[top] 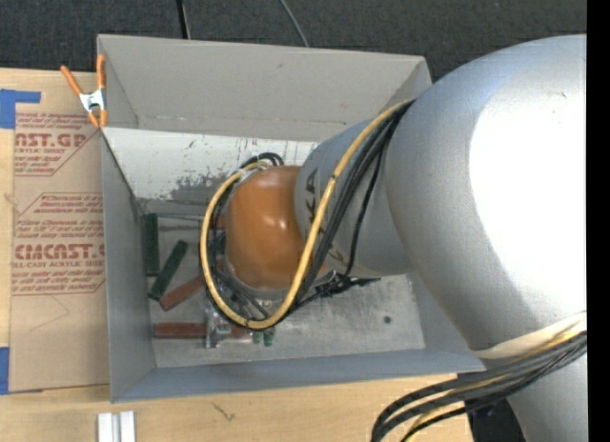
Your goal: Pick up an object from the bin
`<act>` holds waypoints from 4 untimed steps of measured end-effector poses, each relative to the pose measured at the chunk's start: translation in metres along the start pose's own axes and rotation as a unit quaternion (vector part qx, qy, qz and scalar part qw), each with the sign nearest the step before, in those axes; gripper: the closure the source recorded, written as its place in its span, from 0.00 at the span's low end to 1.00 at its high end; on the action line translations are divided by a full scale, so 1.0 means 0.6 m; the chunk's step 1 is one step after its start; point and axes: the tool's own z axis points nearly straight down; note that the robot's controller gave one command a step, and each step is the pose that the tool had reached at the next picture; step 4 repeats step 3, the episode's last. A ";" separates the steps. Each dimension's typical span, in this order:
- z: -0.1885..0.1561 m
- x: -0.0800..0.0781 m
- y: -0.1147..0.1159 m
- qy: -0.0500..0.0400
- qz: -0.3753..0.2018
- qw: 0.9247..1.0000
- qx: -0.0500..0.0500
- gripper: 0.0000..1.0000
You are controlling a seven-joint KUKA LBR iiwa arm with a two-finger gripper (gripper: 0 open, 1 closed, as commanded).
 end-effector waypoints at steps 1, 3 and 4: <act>0.000 0.000 0.000 0.000 0.000 1.000 0.000 1.00; -0.041 0.007 -0.002 0.007 0.000 1.000 0.003 1.00; -0.041 0.007 -0.002 0.007 0.000 1.000 0.003 1.00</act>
Offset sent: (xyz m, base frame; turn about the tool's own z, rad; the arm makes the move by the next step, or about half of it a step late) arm 0.0000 0.0001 0.0779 0.0000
